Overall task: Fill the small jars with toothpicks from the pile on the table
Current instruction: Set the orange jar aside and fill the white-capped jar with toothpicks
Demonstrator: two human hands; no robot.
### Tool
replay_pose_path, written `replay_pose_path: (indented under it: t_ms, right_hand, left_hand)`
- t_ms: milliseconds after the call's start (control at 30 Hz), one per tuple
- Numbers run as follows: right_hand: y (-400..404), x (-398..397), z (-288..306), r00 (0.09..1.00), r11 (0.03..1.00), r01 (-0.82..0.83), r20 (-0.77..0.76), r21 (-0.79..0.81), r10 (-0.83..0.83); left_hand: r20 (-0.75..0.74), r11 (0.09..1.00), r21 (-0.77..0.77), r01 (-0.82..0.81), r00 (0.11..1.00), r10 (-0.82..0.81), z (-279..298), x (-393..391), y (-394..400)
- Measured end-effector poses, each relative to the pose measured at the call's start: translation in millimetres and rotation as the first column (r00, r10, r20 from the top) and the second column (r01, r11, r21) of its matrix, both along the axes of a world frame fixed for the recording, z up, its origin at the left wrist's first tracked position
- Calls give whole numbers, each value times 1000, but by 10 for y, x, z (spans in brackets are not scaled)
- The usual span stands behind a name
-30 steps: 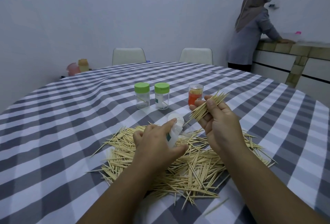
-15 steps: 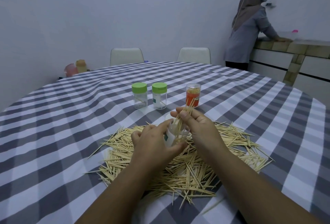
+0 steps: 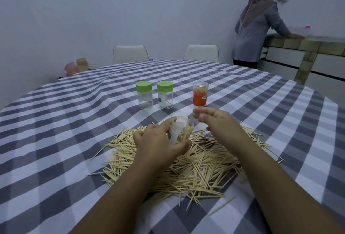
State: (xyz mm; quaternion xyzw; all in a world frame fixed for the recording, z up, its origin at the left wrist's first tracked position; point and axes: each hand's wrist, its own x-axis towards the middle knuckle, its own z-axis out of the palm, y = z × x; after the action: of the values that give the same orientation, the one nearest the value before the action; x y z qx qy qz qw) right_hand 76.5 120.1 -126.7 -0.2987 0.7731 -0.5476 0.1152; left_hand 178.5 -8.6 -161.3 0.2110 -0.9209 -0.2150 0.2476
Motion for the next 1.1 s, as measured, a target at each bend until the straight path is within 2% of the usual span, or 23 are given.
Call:
replay_pose_path:
  t_ms: [67,133,200,433,567,700,867,1100]
  right_hand:
    - [48,-43,-26,992,954,-21,-114,298,57]
    - [49,-57,-78,968,832,-21,-197,554,155]
    - [30,-61,-109,948,758,-27,-224,651,226]
    - [68,25,-24,916,708,-178,-147,684,373]
    - [145,-96,-17,941,721,-35,-220,692,256]
    - [321,-302,-32,951,673,115,-277,731,139]
    - [400,-318,-23,943,601,59,-242,797,228]
    - [311,-335,-92,916,565,198,-356,801,184]
  left_hand:
    - [-7,1000,6,-11,1000,11,-2,-2,-12]
    - [-9,1000,14,-24,1000,24,-3,-2,-14]
    - [-11,999,17,-32,999,32,-2,-1,-15]
    - [-20,999,24,-38,999,38,-1,9,-22]
    - [-2,999,33,-34,999,34,14,13,-22]
    - [27,1000,27,8,1000,-9,28,16,15]
    - [44,999,13,34,998,-35,20,11,32]
    - [60,999,8,38,997,-39,13,11,36]
